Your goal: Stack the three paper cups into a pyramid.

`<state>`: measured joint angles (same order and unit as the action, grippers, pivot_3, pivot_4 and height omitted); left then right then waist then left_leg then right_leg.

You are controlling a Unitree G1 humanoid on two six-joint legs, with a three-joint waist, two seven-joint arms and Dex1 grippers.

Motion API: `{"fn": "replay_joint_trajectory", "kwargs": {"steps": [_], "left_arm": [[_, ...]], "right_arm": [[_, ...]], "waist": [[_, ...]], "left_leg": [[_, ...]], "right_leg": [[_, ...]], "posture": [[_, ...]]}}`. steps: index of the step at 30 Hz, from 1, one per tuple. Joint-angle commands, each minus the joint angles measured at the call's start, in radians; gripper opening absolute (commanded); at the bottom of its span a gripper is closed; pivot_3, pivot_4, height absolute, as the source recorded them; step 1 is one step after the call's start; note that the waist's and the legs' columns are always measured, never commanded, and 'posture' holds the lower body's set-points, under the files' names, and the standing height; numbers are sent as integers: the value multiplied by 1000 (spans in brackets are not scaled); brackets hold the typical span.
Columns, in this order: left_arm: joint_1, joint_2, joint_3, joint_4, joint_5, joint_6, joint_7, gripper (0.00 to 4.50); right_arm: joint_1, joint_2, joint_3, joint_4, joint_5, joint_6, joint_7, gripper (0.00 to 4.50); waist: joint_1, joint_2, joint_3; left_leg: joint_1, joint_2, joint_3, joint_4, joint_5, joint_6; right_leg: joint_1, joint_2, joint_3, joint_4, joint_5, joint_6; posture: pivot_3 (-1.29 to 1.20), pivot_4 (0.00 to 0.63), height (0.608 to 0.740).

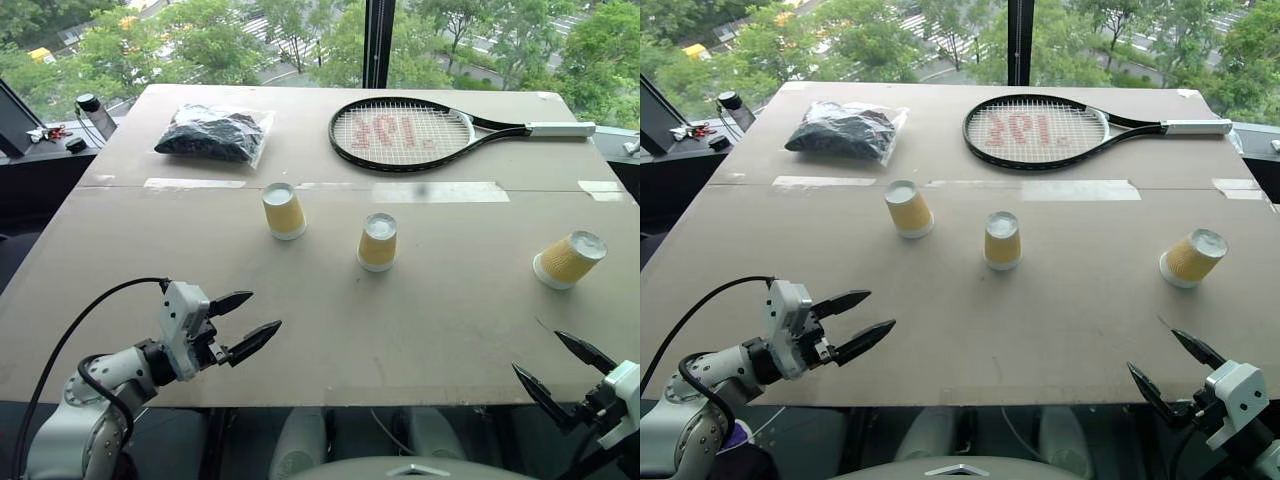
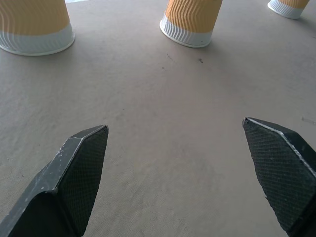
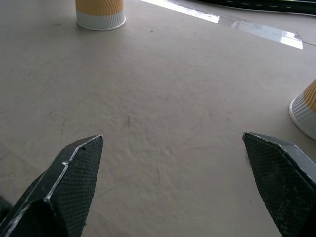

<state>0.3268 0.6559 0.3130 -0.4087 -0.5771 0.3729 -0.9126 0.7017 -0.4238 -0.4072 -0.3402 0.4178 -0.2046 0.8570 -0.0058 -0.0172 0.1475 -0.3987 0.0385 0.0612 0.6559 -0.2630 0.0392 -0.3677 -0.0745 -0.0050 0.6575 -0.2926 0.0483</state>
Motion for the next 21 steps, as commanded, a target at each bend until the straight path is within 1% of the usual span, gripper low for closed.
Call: {"fn": "replay_joint_trajectory", "kwargs": {"steps": [1,4,6,9,11,14,16,19,21], "left_arm": [[-20,3,5,-6,-3,-20,-5,4471],[-47,-2,-25,-16,-12,-9,-6,4471],[-56,1,-35,-21,-11,-8,-9,4471],[-98,6,-64,-28,-5,1,-2,4471],[-151,2,-91,-26,9,-6,7,4471],[-224,4,-139,-22,7,32,17,4471],[-294,-2,-173,-14,12,81,56,4471],[-375,-9,-209,15,27,96,69,4471],[-426,-30,-205,52,29,98,96,4471]], "right_arm": [[-44,6,15,-56,16,16,-43,4500],[-139,11,59,-119,25,89,-117,4500],[-166,5,61,-124,34,114,-128,4500],[-213,-19,66,-118,42,138,-122,4500],[-225,-54,76,-121,69,152,-72,4500],[-222,-102,83,-126,100,140,11,4500],[-219,-136,87,-133,129,140,70,4500],[-231,-148,93,-144,153,151,85,4500],[-231,-147,109,-166,152,158,84,4500]], "waist": [[0,0,0],[-8,0,0],[-5,2,-1],[5,1,-1],[13,2,-1],[21,1,-1],[20,1,-1],[18,1,-1],[17,1,-1]], "left_leg": [[0,0,0,0,0,0],[1,0,0,-2,0,0],[1,0,0,-2,0,0],[0,-1,0,-3,0,0],[0,-1,0,-3,0,0],[0,-1,0,-3,0,0],[0,-1,0,-3,0,0],[0,-1,0,-2,0,0],[1,-1,1,-2,0,0]], "right_leg": [[0,0,0,0,0,0],[0,0,0,0,0,-1],[0,0,1,0,0,-1],[0,0,0,0,0,-1],[0,0,-1,-1,1,1],[0,1,-2,0,1,2],[0,2,-1,0,1,2],[0,5,-2,0,2,3],[0,8,-2,1,2,3]], "posture": [[0,150,740],[0,150,740],[0,150,740],[0,150,740],[0,150,740],[0,150,740],[0,150,740],[0,150,740],[0,150,740]]}}
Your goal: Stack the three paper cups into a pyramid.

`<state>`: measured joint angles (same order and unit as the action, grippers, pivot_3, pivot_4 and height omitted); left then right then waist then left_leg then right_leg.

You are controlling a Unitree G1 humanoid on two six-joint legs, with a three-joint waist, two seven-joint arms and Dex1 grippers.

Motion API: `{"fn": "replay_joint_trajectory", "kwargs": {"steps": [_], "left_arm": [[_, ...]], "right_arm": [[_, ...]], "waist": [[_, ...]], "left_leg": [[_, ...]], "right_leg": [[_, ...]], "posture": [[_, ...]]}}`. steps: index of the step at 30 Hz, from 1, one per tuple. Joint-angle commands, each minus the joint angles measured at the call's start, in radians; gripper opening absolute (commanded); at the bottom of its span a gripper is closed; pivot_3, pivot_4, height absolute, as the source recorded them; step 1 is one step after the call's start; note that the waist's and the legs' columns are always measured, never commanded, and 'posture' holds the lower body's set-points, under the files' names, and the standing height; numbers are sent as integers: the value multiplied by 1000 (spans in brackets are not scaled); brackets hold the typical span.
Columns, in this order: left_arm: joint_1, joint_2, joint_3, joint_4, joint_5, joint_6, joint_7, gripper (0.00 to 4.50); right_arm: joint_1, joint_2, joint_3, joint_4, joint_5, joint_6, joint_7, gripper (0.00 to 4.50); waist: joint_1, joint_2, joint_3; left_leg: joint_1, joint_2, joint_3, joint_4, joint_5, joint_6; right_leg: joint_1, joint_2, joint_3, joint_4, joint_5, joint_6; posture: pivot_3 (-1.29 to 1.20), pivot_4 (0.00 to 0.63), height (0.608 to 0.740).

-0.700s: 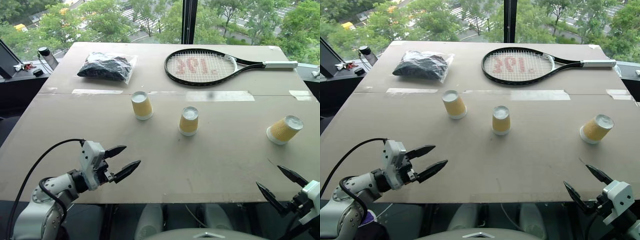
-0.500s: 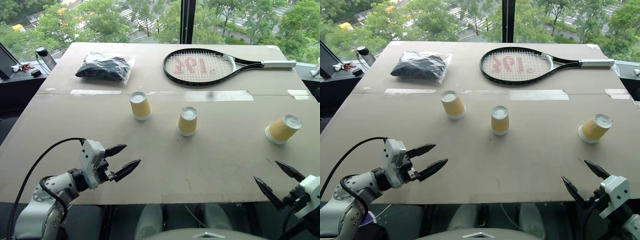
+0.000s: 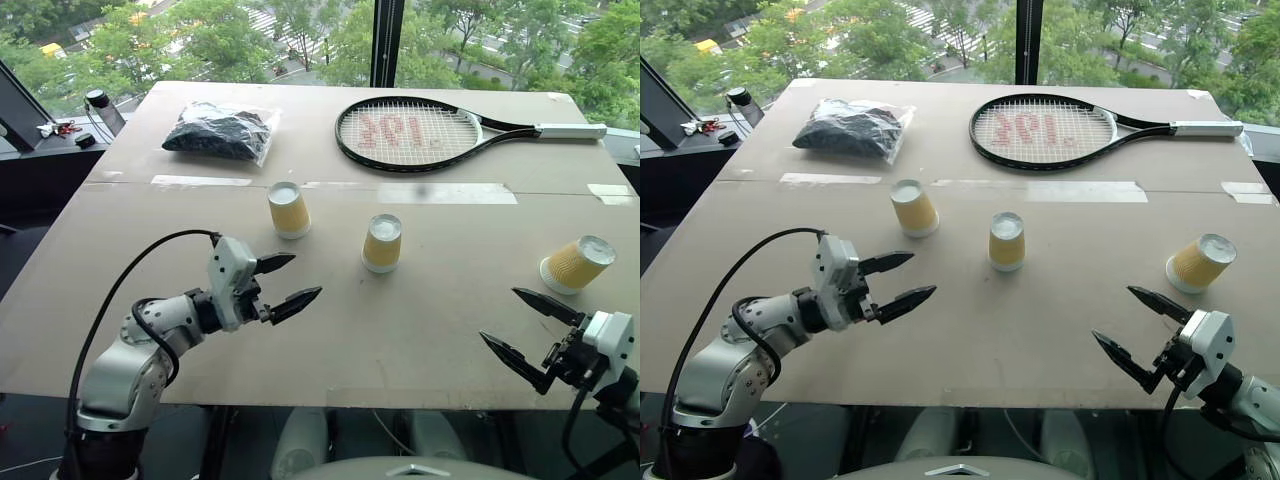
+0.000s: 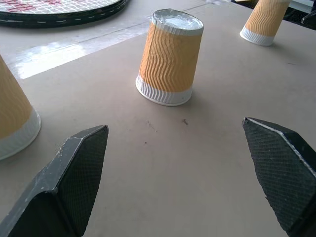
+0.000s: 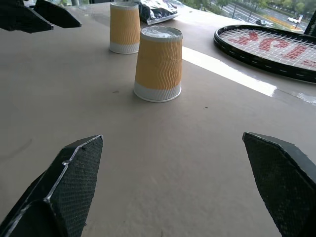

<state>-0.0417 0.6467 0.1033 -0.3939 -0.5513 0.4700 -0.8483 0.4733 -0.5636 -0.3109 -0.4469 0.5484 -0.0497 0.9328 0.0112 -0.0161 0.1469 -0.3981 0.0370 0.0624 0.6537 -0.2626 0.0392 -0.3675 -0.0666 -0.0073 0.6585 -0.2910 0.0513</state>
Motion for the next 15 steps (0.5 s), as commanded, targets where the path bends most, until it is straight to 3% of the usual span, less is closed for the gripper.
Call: {"fn": "replay_joint_trajectory", "kwargs": {"steps": [1,8,15], "left_arm": [[-71,-28,16,55,4,-5,41,4471],[-115,-36,60,132,7,-24,63,4471],[-213,-81,-126,146,68,-11,26,4471]], "right_arm": [[-1,-4,19,-73,23,9,4,4500],[12,9,50,-127,38,23,-7,4500],[7,15,59,-125,22,21,-22,4500]], "waist": [[0,0,0],[2,-1,0],[4,-1,0]], "left_leg": [[0,0,0,0,0,0],[0,1,0,1,0,0],[0,0,0,2,0,-1]], "right_leg": [[0,0,0,0,0,0],[0,2,0,1,0,0],[0,1,0,1,0,0]], "posture": [[0,150,740],[0,150,740],[0,150,740]]}}
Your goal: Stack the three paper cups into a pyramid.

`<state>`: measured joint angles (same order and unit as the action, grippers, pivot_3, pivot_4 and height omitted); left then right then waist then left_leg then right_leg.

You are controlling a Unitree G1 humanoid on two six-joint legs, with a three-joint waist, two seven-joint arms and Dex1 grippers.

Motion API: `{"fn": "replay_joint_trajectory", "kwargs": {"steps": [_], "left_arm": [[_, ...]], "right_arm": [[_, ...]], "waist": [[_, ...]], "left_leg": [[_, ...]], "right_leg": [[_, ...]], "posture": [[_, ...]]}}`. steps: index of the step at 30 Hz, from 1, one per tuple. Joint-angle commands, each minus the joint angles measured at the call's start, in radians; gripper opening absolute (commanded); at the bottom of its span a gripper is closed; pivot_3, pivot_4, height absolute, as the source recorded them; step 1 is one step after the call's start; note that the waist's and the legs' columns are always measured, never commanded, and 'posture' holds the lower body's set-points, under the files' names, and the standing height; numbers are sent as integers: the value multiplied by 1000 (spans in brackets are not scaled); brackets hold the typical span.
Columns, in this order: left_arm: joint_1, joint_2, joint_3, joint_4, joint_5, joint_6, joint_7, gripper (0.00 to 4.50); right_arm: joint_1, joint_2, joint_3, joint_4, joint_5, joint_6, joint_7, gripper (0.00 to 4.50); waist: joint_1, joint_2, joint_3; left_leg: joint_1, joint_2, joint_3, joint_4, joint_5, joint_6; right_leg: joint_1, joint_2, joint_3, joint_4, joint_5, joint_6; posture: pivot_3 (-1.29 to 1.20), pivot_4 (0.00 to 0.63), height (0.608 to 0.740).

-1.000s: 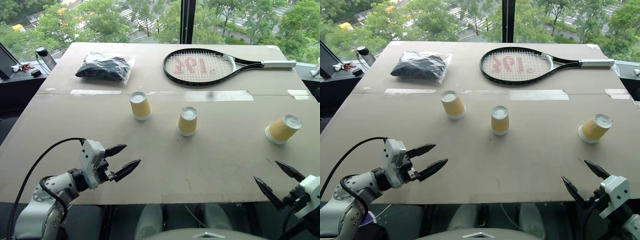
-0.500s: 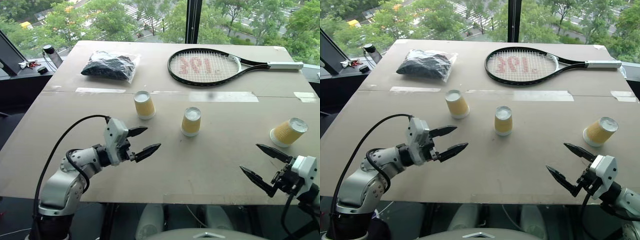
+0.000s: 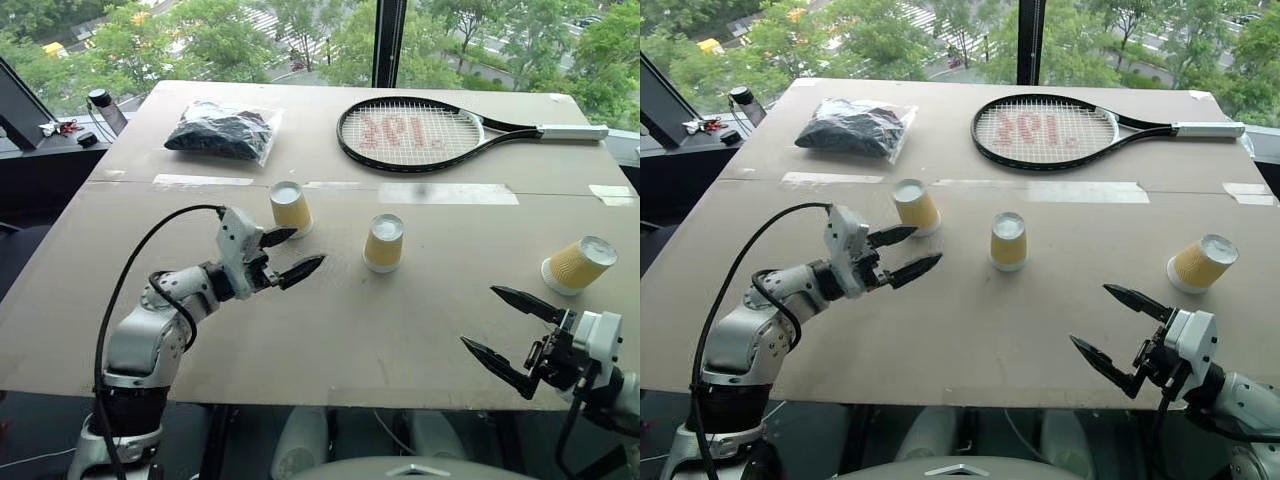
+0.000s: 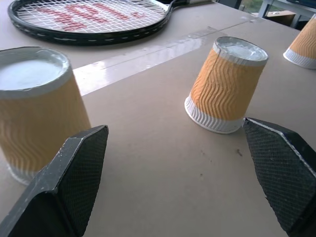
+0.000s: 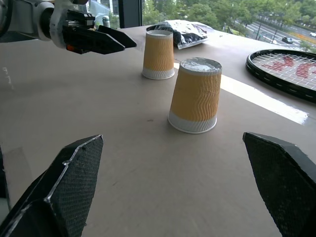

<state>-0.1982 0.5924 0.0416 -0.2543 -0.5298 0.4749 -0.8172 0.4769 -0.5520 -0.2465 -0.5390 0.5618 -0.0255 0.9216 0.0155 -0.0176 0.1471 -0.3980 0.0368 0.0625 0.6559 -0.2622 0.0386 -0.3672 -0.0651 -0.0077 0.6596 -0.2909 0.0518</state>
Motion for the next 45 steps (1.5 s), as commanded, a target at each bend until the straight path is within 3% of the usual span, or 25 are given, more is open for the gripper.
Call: {"fn": "replay_joint_trajectory", "kwargs": {"steps": [1,6,11,15,25,28,30,32,45], "left_arm": [[-80,-45,-90,28,64,-24,-1,4471],[-216,-164,-192,172,164,-79,28,4471],[-277,-226,-249,299,248,-155,27,4471],[-332,-300,-261,421,289,-234,36,4471],[-366,-370,-257,484,317,-295,13,4471],[-373,-385,-260,498,324,-306,12,3654],[-369,-386,-258,495,330,-311,13,2786],[-372,-386,-246,502,345,-322,33,2314],[-382,-345,-142,527,387,-301,189,2314]], "right_arm": [[4,5,-6,-36,7,-1,-17,4500],[50,21,-15,-69,-8,-10,-51,4500],[101,39,-25,-105,-26,-21,-83,4500],[141,59,-30,-138,-40,-28,-111,4500],[184,63,-32,-167,-56,-37,-137,4500],[173,57,-28,-170,-54,-29,-145,4500],[174,54,-27,-173,-53,-27,-147,4500],[173,51,-27,-174,-52,-25,-148,4500],[148,49,-15,-174,-64,-7,-175,4500]], "waist": [[1,0,0],[0,0,0],[-4,0,0],[2,0,0],[-1,0,0],[0,0,0],[-1,0,0],[-1,0,0],[0,0,0]], "left_leg": [[0,0,0,0,0,0],[0,0,-1,1,0,0],[-1,0,0,2,1,-1],[-1,0,-1,3,0,0],[-2,0,-1,4,0,0],[-2,0,-1,5,0,0],[-2,0,-1,5,0,0],[-2,0,-1,5,0,0],[-2,0,-1,5,0,0]], "right_leg": [[0,0,0,0,0,0],[0,3,0,1,0,0],[-1,3,2,1,0,0],[0,3,1,1,0,0],[0,4,1,2,0,0],[0,3,1,1,0,0],[0,3,1,1,0,0],[0,3,1,1,0,0],[0,3,1,2,0,0]], "posture": [[0,150,740],[0,150,740],[0,150,740],[0,150,740],[0,150,740],[0,150,740],[0,150,740],[0,150,740],[0,150,740]]}}
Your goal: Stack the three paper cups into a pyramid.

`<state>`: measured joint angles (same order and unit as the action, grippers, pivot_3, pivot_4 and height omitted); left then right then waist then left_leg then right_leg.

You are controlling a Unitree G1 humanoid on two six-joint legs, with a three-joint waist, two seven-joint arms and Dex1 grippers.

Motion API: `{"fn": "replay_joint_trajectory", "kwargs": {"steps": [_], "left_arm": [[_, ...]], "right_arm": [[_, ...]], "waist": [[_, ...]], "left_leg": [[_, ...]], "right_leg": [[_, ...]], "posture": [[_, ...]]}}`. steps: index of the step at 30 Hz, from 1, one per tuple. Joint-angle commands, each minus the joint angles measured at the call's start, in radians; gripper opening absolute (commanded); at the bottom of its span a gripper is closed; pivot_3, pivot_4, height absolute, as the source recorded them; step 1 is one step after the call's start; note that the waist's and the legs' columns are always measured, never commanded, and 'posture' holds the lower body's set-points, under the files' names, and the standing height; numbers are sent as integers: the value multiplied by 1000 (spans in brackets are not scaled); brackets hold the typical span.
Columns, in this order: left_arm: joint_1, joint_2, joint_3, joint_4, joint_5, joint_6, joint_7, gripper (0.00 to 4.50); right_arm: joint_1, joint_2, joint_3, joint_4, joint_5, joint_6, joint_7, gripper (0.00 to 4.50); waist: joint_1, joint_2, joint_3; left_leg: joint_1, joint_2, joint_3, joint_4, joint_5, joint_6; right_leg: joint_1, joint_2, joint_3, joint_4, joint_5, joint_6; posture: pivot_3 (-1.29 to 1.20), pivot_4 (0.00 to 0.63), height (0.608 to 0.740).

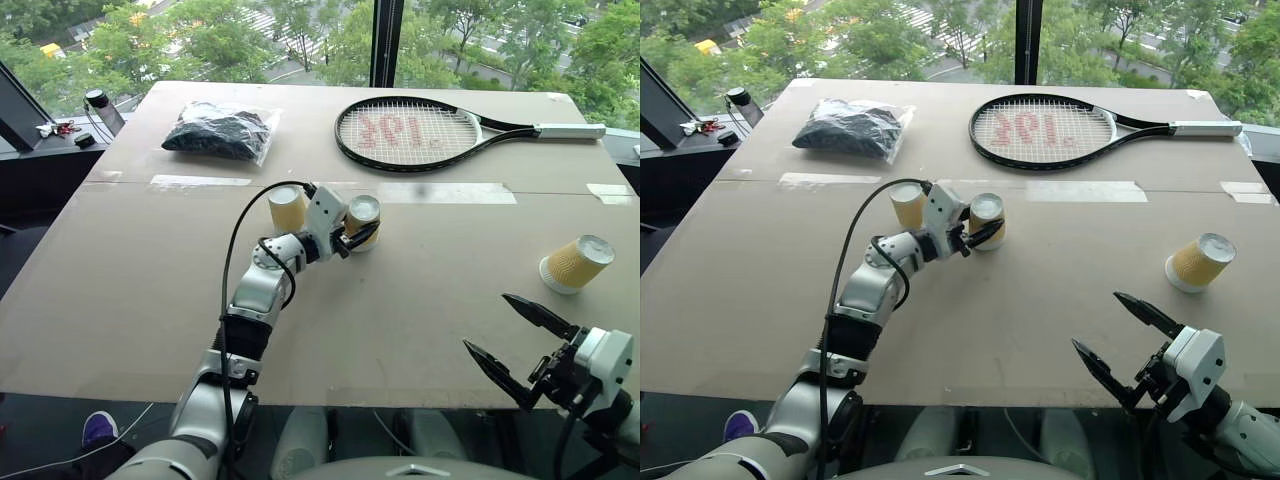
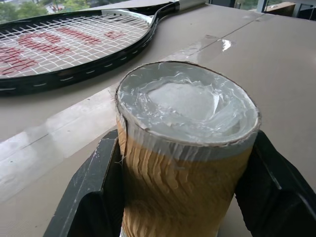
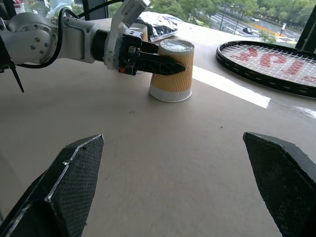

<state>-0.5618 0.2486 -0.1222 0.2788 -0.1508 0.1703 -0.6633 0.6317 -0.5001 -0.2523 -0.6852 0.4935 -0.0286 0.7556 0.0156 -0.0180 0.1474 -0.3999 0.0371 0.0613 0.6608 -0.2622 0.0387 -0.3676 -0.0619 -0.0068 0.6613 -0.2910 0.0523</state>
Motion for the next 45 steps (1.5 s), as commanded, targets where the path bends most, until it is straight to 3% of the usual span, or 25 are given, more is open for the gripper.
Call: {"fn": "replay_joint_trajectory", "kwargs": {"steps": [1,8,12,13,18,25,28,30,32,39,45], "left_arm": [[-20,-3,26,-1,9,8,44,2314],[-33,-15,19,47,12,-18,46,2314],[-21,-10,47,35,-19,-13,35,4253],[-16,-10,48,22,-26,-7,27,4453],[22,-2,71,-77,-58,56,27,4453],[180,104,123,-395,-180,277,-11,4453],[251,152,133,-512,-229,342,-37,4453],[314,208,109,-581,-222,333,-78,4453],[381,225,115,-620,-221,262,-105,4453],[502,369,184,-715,-498,292,-433,4453],[521,432,220,-784,-593,334,-458,4453]], "right_arm": [[-11,-1,-11,-25,2,-3,-12,4500],[-33,-3,-12,-20,-2,8,-22,4500],[-40,-3,-20,-13,-13,17,-37,4500],[-42,-3,-20,-10,-15,18,-38,4500],[-46,2,-25,5,-19,29,-54,4500],[-100,43,-86,53,-29,36,-149,4500],[-144,59,-112,87,-118,35,-237,4500],[-191,86,-142,135,-225,39,-353,4500],[-237,103,-167,197,-210,76,-393,4500],[-390,100,-213,322,-227,141,-496,4500],[-510,98,-224,417,-188,244,-531,4500]], "waist": [[0,0,0],[0,0,0],[-1,0,0],[-2,0,0],[-1,0,0],[-4,0,0],[-1,0,0],[-2,0,0],[-3,1,0],[-7,3,0],[-6,3,0]], "left_leg": [[0,0,0,0,0,0],[0,0,0,0,0,0],[0,0,0,1,0,0],[0,0,0,1,0,0],[0,0,0,1,2,-4],[0,1,0,0,3,-5],[0,1,0,0,3,-5],[0,0,0,0,3,-5],[1,0,1,0,3,-5],[1,1,1,-1,3,-5],[1,1,2,-1,2,-4]], "right_leg": [[0,0,0,0,0,0],[0,0,0,0,0,0],[0,0,0,0,0,0],[0,0,0,0,0,0],[0,0,0,0,0,0],[0,0,0,1,0,0],[0,-1,-1,1,0,0],[0,-2,0,1,0,0],[0,-2,0,1,0,0],[-1,-1,1,1,0,-1],[-1,-1,1,1,0,-1]], "posture": [[0,150,740],[0,150,740],[0,150,740],[0,150,740],[0,150,740],[0,150,740],[0,150,740],[0,150,740],[0,150,740],[0,150,740],[0,150,740]]}}
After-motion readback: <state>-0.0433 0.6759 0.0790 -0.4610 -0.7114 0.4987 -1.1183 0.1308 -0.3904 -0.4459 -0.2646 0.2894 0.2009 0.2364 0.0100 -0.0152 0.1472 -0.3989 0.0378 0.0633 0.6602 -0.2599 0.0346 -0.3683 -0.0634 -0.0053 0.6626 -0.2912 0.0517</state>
